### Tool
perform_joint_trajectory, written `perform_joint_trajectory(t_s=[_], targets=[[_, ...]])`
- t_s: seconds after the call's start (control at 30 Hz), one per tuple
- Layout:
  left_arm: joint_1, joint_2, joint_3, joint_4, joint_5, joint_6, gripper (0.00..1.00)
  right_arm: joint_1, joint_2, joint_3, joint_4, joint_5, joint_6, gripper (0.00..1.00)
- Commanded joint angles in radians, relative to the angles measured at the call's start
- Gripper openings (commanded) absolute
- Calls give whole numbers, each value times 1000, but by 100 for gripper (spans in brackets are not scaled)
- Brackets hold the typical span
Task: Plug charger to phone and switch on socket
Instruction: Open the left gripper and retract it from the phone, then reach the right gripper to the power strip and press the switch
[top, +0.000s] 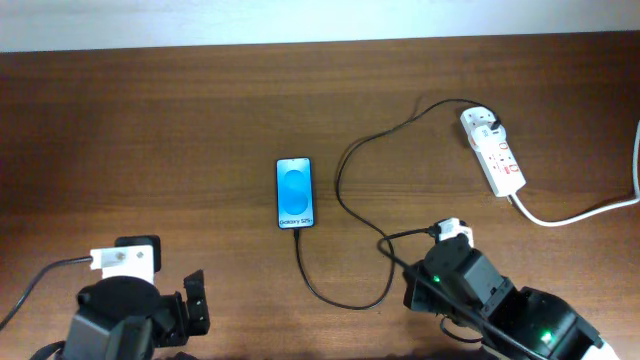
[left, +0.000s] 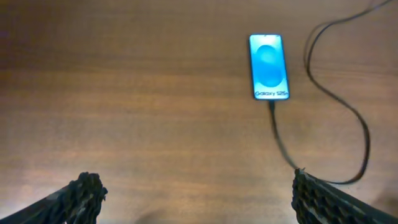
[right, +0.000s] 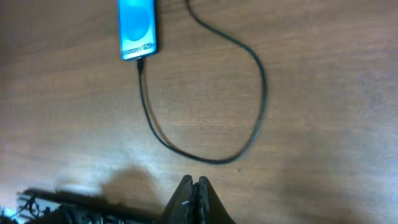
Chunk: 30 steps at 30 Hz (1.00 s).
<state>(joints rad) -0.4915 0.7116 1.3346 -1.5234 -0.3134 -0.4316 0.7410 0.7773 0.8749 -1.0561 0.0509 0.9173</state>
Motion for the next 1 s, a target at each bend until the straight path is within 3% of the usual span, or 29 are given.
perform_joint_trajectory(t_s=[0.0,0.43,0.53,0.7,0.97], targets=[[-4,0,-8,-8,-80,-12,99,-95,41,125,-53,56,42,4],[-4,0,-8,-52,-96,-12,99,-638,471,656,-415,-10,-164,4],[-4,0,-8,-48,-95,-12,99,-764,547,676,-414,-127,-261,4],[-4,0,-8,-41,-95,-13,99,-940,723,698,-403,-143,-373,4],[-4,0,-8,-41,-95,-13,99,-1006,1059,1024,-410,-156,-318,4]])
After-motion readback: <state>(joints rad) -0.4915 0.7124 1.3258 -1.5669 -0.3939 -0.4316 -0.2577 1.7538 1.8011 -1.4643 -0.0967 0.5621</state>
